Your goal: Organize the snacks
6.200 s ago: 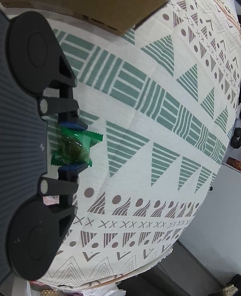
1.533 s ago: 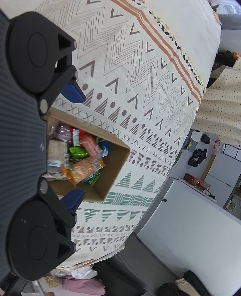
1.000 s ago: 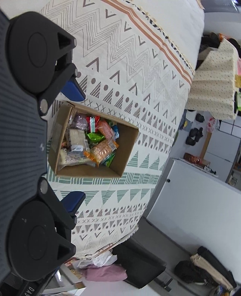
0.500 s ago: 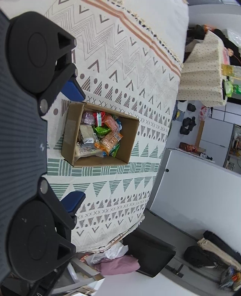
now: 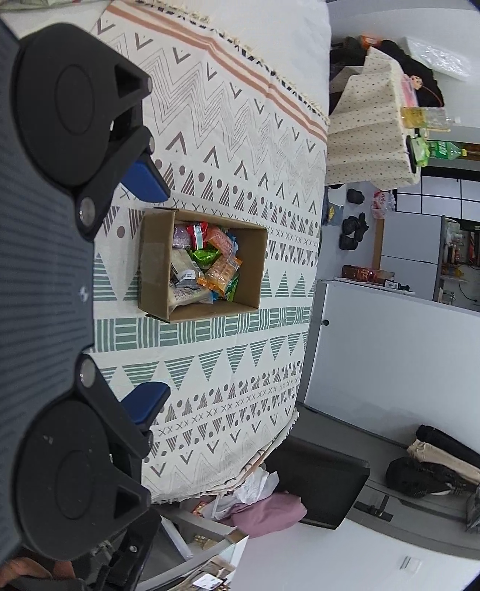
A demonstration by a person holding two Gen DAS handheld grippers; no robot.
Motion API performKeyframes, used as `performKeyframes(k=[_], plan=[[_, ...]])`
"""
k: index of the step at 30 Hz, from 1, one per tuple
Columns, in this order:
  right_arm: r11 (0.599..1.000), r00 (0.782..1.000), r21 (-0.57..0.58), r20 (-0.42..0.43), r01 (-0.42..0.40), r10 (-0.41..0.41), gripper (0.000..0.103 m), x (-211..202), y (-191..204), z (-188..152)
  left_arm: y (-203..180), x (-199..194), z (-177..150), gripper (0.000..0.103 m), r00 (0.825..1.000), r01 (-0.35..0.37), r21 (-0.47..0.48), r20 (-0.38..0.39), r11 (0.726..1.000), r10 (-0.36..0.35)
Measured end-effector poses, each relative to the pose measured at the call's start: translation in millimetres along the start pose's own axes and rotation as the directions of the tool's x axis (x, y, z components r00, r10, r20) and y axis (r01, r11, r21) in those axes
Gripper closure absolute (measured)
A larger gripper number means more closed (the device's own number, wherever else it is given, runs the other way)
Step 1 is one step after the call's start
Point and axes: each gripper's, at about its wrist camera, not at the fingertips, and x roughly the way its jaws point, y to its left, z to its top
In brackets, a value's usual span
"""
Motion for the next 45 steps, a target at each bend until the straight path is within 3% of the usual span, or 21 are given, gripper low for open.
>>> performKeyframes(k=[16, 45], plan=[[0.999, 0.999, -0.041, -0.040, -0.018, 0.016, 0.000, -32, 11, -20, -5, -41, -26, 0.000, 0.999, -0.025, 0.109, 0.039, 0.994, 0.021], [0.997, 0.999, -0.067, -0.034, -0.027, 0.025, 0.000, -36, 23, -18, 8, -46, -27, 0.000, 0.999, -0.030, 0.091, 0.042, 0.995, 0.026]])
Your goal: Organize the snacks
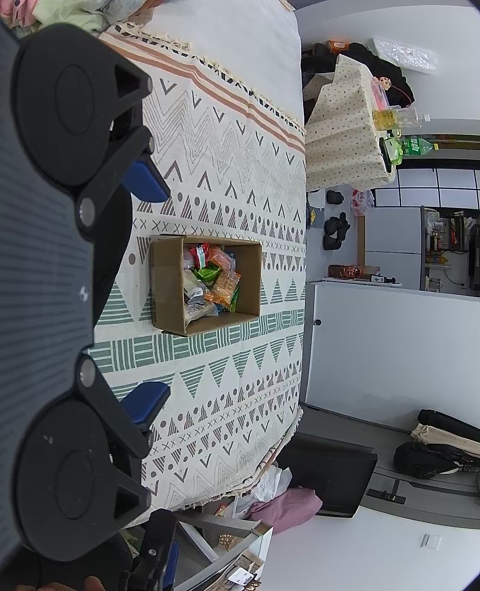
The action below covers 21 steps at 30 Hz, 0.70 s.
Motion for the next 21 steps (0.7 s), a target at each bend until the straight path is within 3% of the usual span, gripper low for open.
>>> performKeyframes(k=[21], plan=[[1.000, 1.000, 0.002, 0.002, 0.005, -0.005, 0.000, -0.3, -1.9, 3.3, -0.4, -3.6, 4.1, 0.000, 1.000, 0.002, 0.006, 0.003, 1.000, -0.002]])
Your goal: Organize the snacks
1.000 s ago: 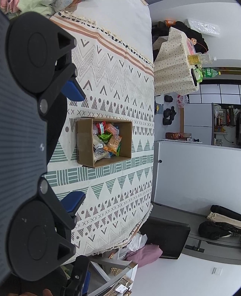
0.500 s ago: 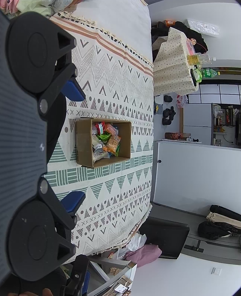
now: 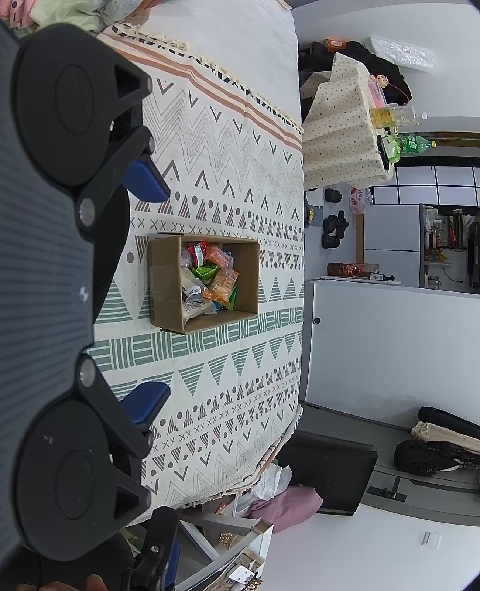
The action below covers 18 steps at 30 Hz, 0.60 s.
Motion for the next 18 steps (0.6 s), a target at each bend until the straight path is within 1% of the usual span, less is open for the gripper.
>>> performKeyframes(k=[18], plan=[[1.000, 1.000, -0.006, 0.004, 0.016, -0.016, 0.000, -0.4, -5.3, 5.9, -4.3, 0.4, -0.6, 0.000, 1.000, 0.004, -0.008, 0.003, 1.000, -0.004]])
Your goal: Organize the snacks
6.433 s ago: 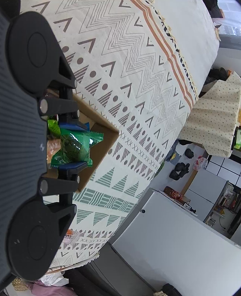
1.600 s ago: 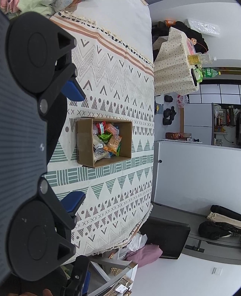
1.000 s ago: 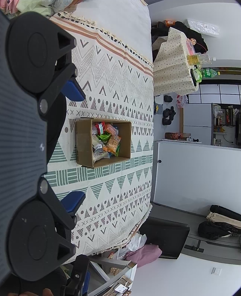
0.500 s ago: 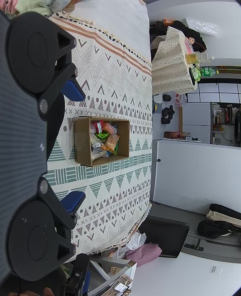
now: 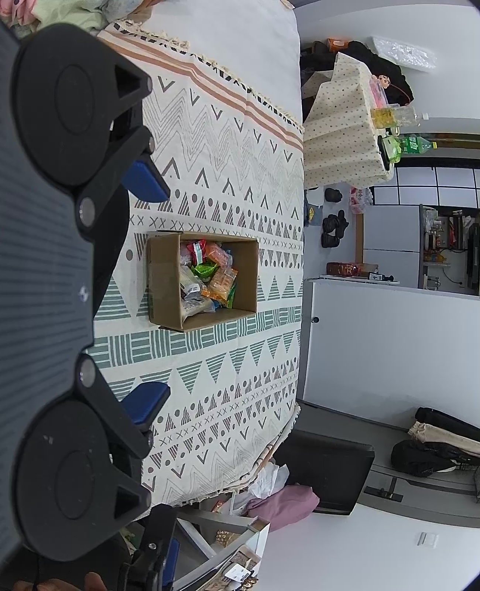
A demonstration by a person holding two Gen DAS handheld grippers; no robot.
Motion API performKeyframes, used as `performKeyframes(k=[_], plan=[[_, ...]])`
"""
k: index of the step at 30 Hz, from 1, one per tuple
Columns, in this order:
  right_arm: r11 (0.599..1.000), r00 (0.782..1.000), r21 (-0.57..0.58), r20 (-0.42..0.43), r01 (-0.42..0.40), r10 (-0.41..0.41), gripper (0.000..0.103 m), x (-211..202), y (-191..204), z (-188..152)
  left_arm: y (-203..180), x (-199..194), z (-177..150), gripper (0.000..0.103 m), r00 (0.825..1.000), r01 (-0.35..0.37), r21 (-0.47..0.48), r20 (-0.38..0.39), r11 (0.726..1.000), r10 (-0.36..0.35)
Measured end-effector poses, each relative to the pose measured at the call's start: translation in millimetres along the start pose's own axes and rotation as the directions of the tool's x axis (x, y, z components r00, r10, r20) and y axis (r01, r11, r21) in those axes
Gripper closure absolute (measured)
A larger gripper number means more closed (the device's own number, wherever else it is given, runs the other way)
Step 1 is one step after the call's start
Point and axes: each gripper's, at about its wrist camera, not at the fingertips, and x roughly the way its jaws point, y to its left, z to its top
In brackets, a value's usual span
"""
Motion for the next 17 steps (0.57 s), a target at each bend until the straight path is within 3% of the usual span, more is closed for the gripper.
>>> performKeyframes(k=[17], plan=[[1.000, 1.000, 0.005, 0.005, -0.001, 0.001, 0.000, 0.0, 1.3, -4.5, 0.3, -0.6, -0.7, 0.000, 1.000, -0.003, -0.003, 0.008, 1.000, 0.003]])
